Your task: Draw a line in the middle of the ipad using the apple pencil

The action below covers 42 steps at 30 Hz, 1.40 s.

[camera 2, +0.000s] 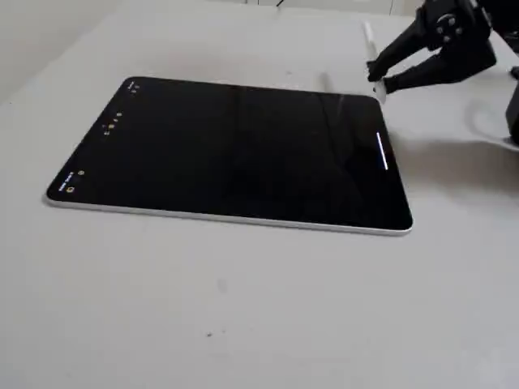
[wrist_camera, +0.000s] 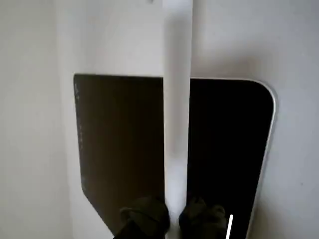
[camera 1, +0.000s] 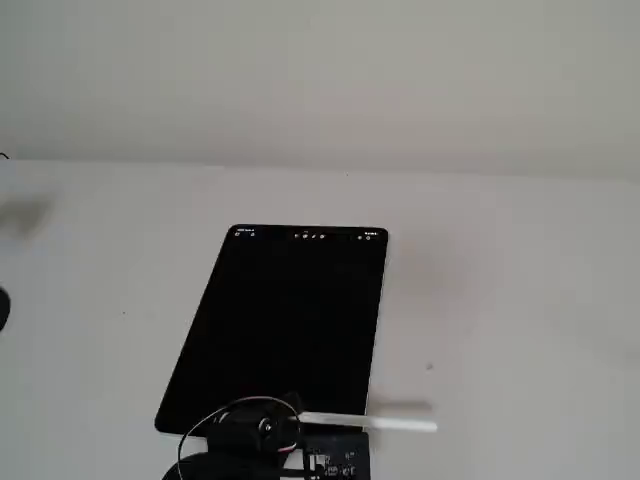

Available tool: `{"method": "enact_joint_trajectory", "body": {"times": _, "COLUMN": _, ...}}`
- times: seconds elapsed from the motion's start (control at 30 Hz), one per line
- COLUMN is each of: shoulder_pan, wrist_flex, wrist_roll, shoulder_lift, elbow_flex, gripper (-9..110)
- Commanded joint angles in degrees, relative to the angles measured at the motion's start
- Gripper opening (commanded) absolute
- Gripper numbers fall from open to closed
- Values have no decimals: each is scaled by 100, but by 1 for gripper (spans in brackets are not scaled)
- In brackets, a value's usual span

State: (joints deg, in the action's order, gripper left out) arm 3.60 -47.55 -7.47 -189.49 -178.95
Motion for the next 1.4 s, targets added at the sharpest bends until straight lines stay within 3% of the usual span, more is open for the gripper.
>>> {"method": "enact_joint_trajectory", "body": {"times": 0.0, "shoulder_pan": 70, "wrist_flex": -9, "wrist_roll": 44, "shoulder_lift": -88, "elbow_flex": 35, "gripper": 0}}
{"method": "enact_joint_trajectory", "body": {"times": 1.03, "shoulder_pan": 88, "wrist_flex": -9, "wrist_roll": 62, "shoulder_lift": -88, "elbow_flex": 35, "gripper": 0}}
{"method": "enact_joint_trajectory", "body": {"times": 1.37, "shoulder_pan": -809, "wrist_flex": 1160, "wrist_roll": -2312, "shoulder_lift": -105, "elbow_flex": -35, "gripper": 0}}
